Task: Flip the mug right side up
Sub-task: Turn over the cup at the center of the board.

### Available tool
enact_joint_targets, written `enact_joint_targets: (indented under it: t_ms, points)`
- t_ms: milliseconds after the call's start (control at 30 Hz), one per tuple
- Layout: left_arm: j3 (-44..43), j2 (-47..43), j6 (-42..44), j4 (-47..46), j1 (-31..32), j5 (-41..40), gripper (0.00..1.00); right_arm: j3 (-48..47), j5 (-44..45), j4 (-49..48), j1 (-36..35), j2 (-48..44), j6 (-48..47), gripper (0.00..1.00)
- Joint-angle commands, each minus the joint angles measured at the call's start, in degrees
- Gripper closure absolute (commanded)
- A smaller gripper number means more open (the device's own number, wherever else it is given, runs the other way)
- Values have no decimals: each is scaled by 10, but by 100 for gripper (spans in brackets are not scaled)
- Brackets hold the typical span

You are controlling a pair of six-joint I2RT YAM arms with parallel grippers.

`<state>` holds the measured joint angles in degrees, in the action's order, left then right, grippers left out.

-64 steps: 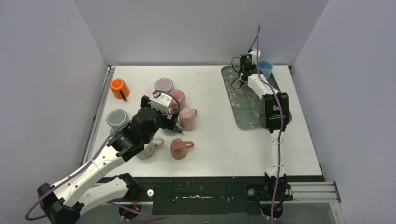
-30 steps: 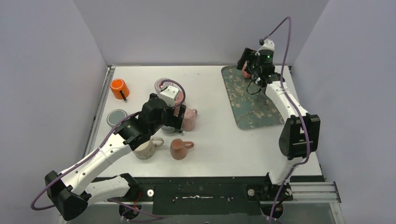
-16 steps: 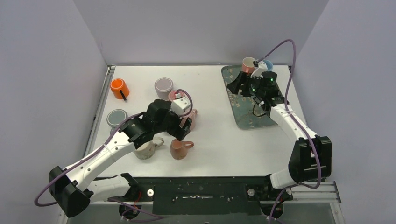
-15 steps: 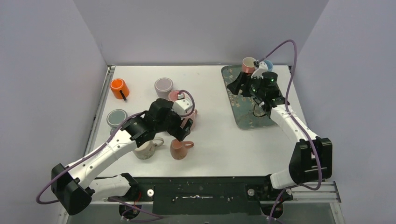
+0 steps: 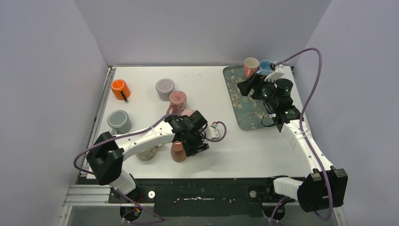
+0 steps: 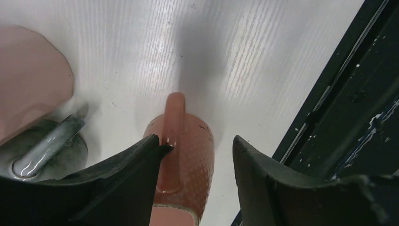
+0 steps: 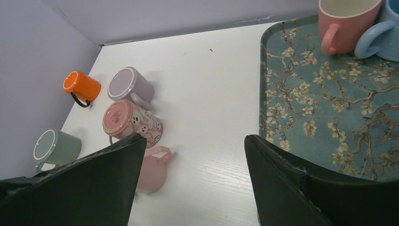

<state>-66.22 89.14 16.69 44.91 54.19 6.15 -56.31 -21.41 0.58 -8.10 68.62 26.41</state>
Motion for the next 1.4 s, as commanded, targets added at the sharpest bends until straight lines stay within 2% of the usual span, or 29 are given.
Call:
enact_joint_targets:
  t_ms: [0,267,700,767,900,1067,1133,1367]
  points:
    - [-27,16,33,53,9,-23,46,2,33,-11,9,-25,-5,21]
    - [-3,11,51,35,9,-57,42,3,41,-8,11,-47,-10,21]
    - [41,-23,62,23,10,-57,45,12,24,-19,12,-45,16,20]
    - [45,-28,63,19,10,-57,51,16,21,-21,12,-46,20,20]
    - [41,-31,64,19,11,-57,74,18,22,-17,12,-48,29,20]
    - [37,-46,63,18,11,-57,95,11,21,15,12,-43,56,21]
    - [34,-52,63,17,11,-53,100,9,9,28,12,-38,79,21]
    - [38,-89,67,-25,11,-76,100,6,-89,73,12,-15,142,21]
